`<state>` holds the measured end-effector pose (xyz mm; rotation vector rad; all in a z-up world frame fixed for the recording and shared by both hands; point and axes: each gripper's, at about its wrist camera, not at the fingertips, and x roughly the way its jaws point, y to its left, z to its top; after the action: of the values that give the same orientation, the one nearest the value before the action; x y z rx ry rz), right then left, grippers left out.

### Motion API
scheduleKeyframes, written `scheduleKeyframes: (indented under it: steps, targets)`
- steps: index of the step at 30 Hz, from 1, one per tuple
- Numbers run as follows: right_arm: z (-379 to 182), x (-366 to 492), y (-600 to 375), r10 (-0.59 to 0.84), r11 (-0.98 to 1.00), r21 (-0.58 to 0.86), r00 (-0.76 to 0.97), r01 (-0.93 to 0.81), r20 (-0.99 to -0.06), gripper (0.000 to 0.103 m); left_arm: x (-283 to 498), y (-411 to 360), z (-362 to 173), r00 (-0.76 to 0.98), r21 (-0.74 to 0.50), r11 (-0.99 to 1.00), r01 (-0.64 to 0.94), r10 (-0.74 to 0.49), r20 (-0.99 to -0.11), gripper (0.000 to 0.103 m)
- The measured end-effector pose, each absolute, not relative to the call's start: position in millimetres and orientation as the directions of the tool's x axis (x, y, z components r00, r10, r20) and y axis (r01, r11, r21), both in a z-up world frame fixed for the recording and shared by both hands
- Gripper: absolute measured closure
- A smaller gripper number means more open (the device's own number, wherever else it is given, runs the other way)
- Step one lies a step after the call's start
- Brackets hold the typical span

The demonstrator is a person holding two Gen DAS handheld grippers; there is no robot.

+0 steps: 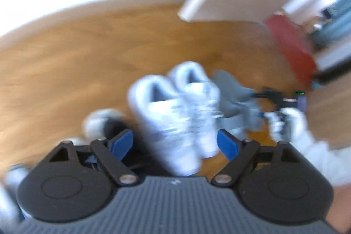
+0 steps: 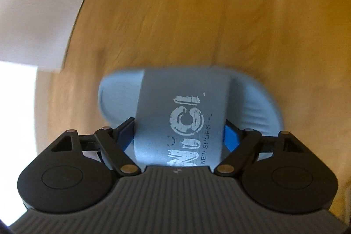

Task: Organize scattered shoes

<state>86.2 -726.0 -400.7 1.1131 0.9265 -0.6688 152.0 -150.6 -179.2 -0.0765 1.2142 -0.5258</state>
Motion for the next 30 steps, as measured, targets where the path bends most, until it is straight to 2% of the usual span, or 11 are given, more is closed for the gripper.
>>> scheduleKeyframes:
  steps: [2,6,9,10,13,15,18,22,25,28,30]
  targets:
    - [-361,77,-709,-0.089,0.332,0.446,0.498,0.831,-0.863,0.014,131,-120,-144,0.31,-0.255,0.922,0.293,-0.343,-0.887,0.017]
    - [-243,97,-629,-0.061,0.508,0.528,0.64,0.681,-0.766,0.01,92,-55,-74,0.419,-0.173,0.973,0.152,-0.222,-0.88,0.017]
    - [-165,107,-558,-0.027,0.629,0.54,0.71,0.559,-0.703,0.006,65,-9,-27,0.487,-0.143,0.989,0.045,-0.147,-0.861,0.002]
    - [-143,106,-533,-0.019,0.665,0.537,0.73,0.519,-0.683,0.005,51,8,-14,0.509,-0.129,0.991,0.016,-0.12,-0.853,0.002]
    - [-75,104,-458,0.016,0.761,0.515,0.783,0.393,-0.621,0.0,30,40,7,0.6,-0.109,0.991,-0.082,-0.038,-0.799,0.001]
    - [-29,102,-408,0.045,0.816,0.491,0.814,0.305,-0.58,0.0,19,54,10,0.651,-0.138,0.972,-0.19,0.02,-0.759,0.001]
    - [39,100,-333,0.096,0.882,0.44,0.85,0.168,-0.518,0.0,15,63,10,0.653,-0.153,0.944,-0.294,0.082,-0.753,0.001]
    - [38,85,-254,0.286,0.87,0.493,0.802,0.012,-0.525,0.0,17,52,15,0.665,-0.104,0.954,-0.28,0.114,-0.738,0.001]
    - [8,87,-206,0.426,0.839,0.543,0.668,-0.039,-0.611,0.0,14,48,10,0.65,-0.006,0.956,-0.293,0.194,-0.735,0.001]
    - [-15,90,-171,0.433,0.861,0.507,0.578,-0.037,-0.692,0.001,12,54,1,0.631,0.021,0.954,-0.298,0.214,-0.746,0.001]
    - [-21,95,-163,0.429,0.867,0.498,0.554,-0.03,-0.713,0.001,14,60,-6,0.612,0.011,0.948,-0.318,0.214,-0.762,0.001]
